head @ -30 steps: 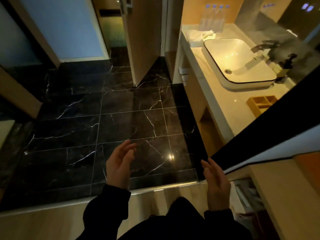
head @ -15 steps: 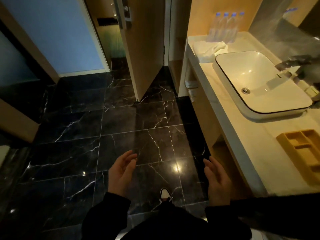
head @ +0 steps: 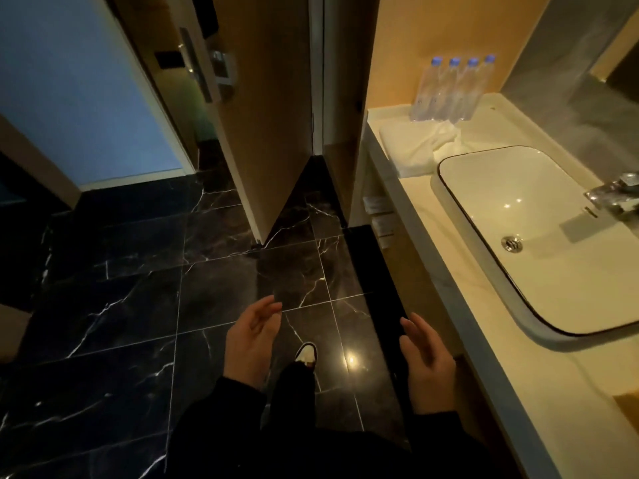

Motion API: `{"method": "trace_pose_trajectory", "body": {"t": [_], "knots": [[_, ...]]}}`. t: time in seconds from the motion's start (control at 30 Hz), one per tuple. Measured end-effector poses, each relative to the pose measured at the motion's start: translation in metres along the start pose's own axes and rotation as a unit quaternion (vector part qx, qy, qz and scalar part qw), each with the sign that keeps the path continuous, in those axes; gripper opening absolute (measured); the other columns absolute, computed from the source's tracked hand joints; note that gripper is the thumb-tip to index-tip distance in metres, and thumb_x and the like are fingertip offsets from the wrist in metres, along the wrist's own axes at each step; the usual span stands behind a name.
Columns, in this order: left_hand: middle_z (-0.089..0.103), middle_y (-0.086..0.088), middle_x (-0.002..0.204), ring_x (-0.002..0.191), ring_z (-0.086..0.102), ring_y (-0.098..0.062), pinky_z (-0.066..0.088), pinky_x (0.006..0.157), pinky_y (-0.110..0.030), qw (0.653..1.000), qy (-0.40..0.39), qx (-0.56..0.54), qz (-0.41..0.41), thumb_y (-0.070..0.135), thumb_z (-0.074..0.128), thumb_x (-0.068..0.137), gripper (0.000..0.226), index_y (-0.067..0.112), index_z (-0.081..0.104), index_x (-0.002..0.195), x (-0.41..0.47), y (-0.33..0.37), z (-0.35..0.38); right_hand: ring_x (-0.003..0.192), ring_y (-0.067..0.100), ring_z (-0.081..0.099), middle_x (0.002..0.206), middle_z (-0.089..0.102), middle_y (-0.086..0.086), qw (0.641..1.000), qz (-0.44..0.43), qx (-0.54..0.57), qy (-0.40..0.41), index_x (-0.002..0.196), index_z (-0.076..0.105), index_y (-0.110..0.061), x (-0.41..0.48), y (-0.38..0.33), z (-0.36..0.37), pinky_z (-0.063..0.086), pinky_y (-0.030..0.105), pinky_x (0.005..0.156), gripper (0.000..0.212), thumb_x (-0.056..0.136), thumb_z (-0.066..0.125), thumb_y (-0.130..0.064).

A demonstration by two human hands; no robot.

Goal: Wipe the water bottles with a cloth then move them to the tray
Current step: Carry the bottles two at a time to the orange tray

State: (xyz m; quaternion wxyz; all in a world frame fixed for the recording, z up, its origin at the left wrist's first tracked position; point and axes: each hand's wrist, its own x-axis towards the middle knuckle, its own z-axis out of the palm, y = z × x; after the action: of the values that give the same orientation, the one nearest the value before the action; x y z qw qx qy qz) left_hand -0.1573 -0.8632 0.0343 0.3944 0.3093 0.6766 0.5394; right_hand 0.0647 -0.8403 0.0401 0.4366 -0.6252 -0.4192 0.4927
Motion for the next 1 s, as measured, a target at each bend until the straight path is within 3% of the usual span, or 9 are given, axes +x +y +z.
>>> {"method": "trace_pose_trajectory", "body": {"t": [0.13, 0.4, 0.5, 0.63, 0.77, 0.83, 0.93, 1.0], "knots": [[0.065, 0.0, 0.106, 0.107, 0.061, -0.023, 0.047, 0.098, -0.043, 0.999, -0.045, 0.01, 0.002, -0.002, 0.052, 0.091, 0.031, 0.01, 0.057, 0.119, 0.1, 0.021, 0.022, 0.113, 0.015, 0.053, 0.12, 0.058, 0.004, 0.999, -0.003, 0.012, 0.038, 0.13, 0.048, -0.007, 0.073, -0.027, 0.038, 0.04, 0.027, 0.094, 0.042, 0.089, 0.052, -0.001], [0.064, 0.007, 0.105, 0.106, 0.061, -0.014, 0.048, 0.098, -0.037, 0.989, -0.146, 0.01, 0.008, 0.004, 0.053, 0.091, 0.03, 0.03, 0.057, 0.105, 0.26, 0.082, 0.085, 0.113, 0.018, 0.055, 0.122, 0.061, 0.01, 0.992, 0.002, 0.008, 0.124, 0.128, 0.05, -0.01, 0.195, -0.074, 0.077, 0.041, 0.029, 0.096, 0.041, 0.088, 0.054, -0.002], [0.065, 0.007, 0.106, 0.106, 0.061, -0.012, 0.049, 0.097, -0.038, 0.986, -0.167, 0.005, 0.018, 0.004, 0.053, 0.091, 0.029, 0.028, 0.057, 0.107, 0.302, 0.093, 0.115, 0.112, 0.016, 0.058, 0.119, 0.062, 0.011, 0.987, 0.003, 0.017, 0.158, 0.126, 0.052, -0.012, 0.232, -0.083, 0.083, 0.044, 0.034, 0.099, 0.04, 0.088, 0.054, 0.0], [0.066, 0.001, 0.108, 0.108, 0.062, -0.017, 0.048, 0.099, -0.043, 0.979, -0.2, 0.006, 0.021, 0.002, 0.054, 0.091, 0.03, 0.025, 0.058, 0.108, 0.356, 0.097, 0.159, 0.107, 0.002, 0.055, 0.118, 0.062, 0.008, 0.981, 0.015, 0.045, 0.187, 0.127, 0.051, -0.011, 0.289, -0.092, 0.086, 0.042, 0.022, 0.093, 0.04, 0.089, 0.053, 0.0], [0.067, -0.003, 0.109, 0.108, 0.063, -0.018, 0.048, 0.099, -0.044, 0.975, -0.222, 0.011, 0.025, 0.0, 0.055, 0.09, 0.03, 0.02, 0.06, 0.111, 0.415, 0.105, 0.215, 0.113, 0.014, 0.056, 0.12, 0.061, 0.007, 0.972, 0.013, 0.067, 0.226, 0.126, 0.052, -0.013, 0.363, -0.098, 0.08, 0.042, 0.032, 0.103, 0.039, 0.089, 0.052, -0.001], [0.067, -0.005, 0.109, 0.109, 0.063, -0.019, 0.048, 0.099, -0.043, 0.972, -0.233, 0.015, 0.037, -0.001, 0.055, 0.09, 0.029, 0.016, 0.059, 0.113, 0.446, 0.114, 0.247, 0.116, 0.016, 0.055, 0.119, 0.062, 0.007, 0.968, 0.007, 0.076, 0.237, 0.127, 0.051, -0.012, 0.404, -0.105, 0.077, 0.046, 0.022, 0.098, 0.039, 0.089, 0.052, 0.0], [0.067, -0.006, 0.109, 0.109, 0.063, -0.02, 0.048, 0.098, -0.04, 0.967, -0.25, 0.022, 0.049, -0.003, 0.055, 0.089, 0.03, 0.014, 0.058, 0.114, 0.49, 0.133, 0.293, 0.114, 0.017, 0.054, 0.119, 0.059, 0.006, 0.965, 0.012, 0.108, 0.237, 0.127, 0.051, -0.009, 0.46, -0.126, 0.071, 0.048, 0.001, 0.071, 0.039, 0.09, 0.05, 0.002], [0.067, -0.005, 0.109, 0.109, 0.062, -0.02, 0.05, 0.096, -0.032, 0.963, -0.261, 0.021, 0.062, -0.003, 0.055, 0.089, 0.03, 0.013, 0.058, 0.115, 0.515, 0.144, 0.322, 0.111, 0.016, 0.054, 0.119, 0.059, 0.004, 0.964, 0.002, 0.126, 0.233, 0.126, 0.052, -0.009, 0.493, -0.142, 0.067, 0.046, -0.001, 0.066, 0.038, 0.09, 0.05, 0.003]]}}
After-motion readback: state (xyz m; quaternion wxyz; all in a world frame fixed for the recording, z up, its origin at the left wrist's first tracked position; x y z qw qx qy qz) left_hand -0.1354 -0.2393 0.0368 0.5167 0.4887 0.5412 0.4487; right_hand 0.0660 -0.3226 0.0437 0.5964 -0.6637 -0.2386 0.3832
